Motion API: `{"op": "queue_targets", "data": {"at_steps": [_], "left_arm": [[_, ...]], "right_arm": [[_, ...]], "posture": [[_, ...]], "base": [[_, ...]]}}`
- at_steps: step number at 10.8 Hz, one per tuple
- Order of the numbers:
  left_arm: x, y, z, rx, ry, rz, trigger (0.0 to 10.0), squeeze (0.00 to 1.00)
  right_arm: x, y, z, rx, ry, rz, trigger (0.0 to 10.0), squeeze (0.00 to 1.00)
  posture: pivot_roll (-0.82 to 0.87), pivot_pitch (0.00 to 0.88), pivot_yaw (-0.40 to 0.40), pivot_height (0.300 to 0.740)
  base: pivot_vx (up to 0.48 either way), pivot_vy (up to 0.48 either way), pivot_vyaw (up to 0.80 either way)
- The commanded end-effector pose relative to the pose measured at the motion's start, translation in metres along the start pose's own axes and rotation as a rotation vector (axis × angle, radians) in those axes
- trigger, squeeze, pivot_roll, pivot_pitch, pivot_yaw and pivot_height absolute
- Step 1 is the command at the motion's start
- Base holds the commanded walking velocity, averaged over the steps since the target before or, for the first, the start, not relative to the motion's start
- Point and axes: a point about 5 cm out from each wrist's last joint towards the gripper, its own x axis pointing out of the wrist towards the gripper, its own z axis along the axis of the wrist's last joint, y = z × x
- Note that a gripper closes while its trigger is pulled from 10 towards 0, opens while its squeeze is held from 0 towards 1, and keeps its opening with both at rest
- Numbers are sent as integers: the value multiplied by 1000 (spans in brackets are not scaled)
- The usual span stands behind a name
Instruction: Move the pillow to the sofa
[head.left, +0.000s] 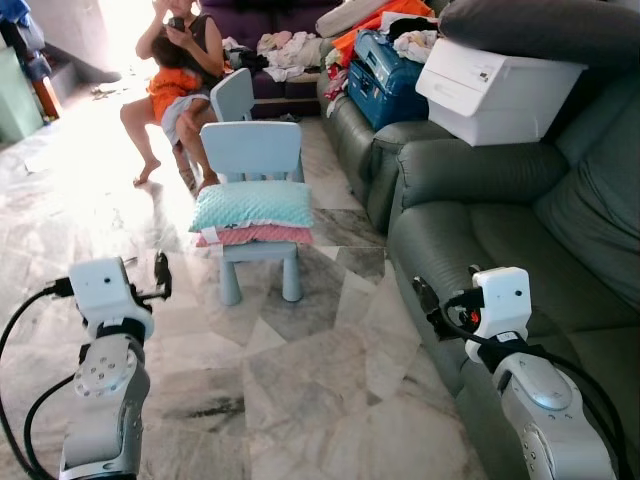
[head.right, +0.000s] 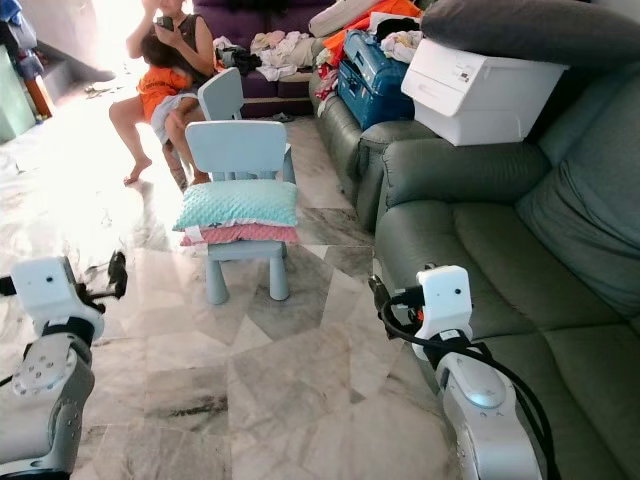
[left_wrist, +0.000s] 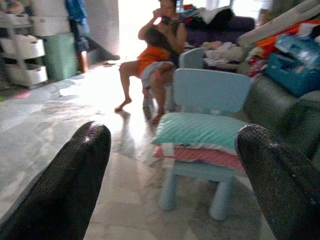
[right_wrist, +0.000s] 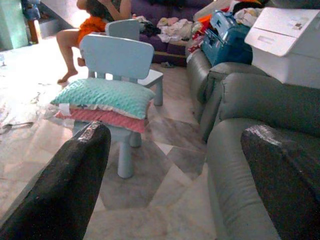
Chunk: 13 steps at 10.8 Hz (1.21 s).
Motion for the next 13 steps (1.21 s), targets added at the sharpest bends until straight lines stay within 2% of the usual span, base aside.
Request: {"op": "queue_targets", "data": {"at_steps": [1,4,13], "left_arm": [[1,-5,5,-18,-7,-27,10000,0],[-2,1,-1,-38,11,-7,10000,0],[-3,-1,-4,-62,29,-11,10000,0]], "right_arm": [[2,-3,8,-11,-26,1,10000,0],[3,-2,9,-14,-30,13,10000,0],[3,0,8,-16,-24,23,10000,0]], "posture": [[-122,0,-18,740],[-118,0,-23,740],[-121,0,-25,740]], "base": [[0,0,0],[365,0,0],[423,0,0]]}}
